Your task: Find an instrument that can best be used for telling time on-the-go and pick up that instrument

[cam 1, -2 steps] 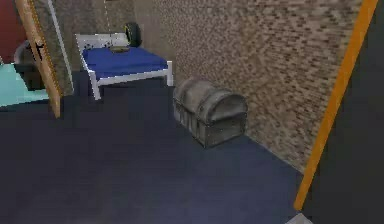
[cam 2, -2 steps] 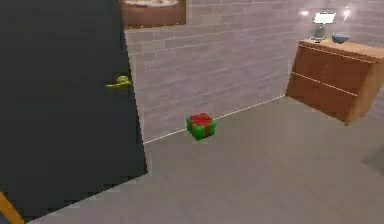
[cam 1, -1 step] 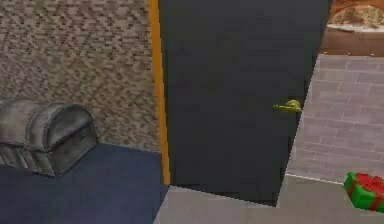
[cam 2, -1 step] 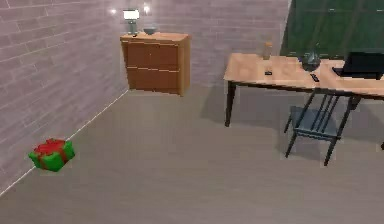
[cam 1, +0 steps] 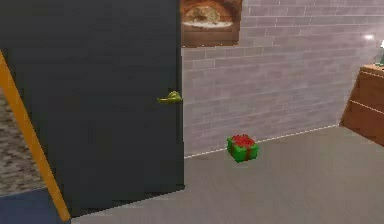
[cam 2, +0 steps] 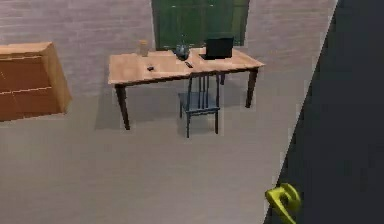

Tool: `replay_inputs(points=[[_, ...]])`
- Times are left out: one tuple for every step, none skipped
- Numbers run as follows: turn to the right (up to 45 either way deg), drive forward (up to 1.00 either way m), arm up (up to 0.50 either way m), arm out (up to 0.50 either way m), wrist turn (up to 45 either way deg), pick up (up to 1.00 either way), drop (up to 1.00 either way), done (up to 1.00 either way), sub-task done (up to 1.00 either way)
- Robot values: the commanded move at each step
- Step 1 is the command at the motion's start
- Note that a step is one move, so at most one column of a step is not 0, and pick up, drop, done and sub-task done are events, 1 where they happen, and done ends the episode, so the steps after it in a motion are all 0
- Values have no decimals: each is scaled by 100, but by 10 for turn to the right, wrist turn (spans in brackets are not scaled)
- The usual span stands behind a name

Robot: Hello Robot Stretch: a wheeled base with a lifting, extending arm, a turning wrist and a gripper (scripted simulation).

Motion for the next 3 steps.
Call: replay_inputs(points=[[0,20,0,0,0,0,0,0,0],[-450,0,0,0,0,0,0,0,0],[-330,0,0,0,0,0,0,0,0]])
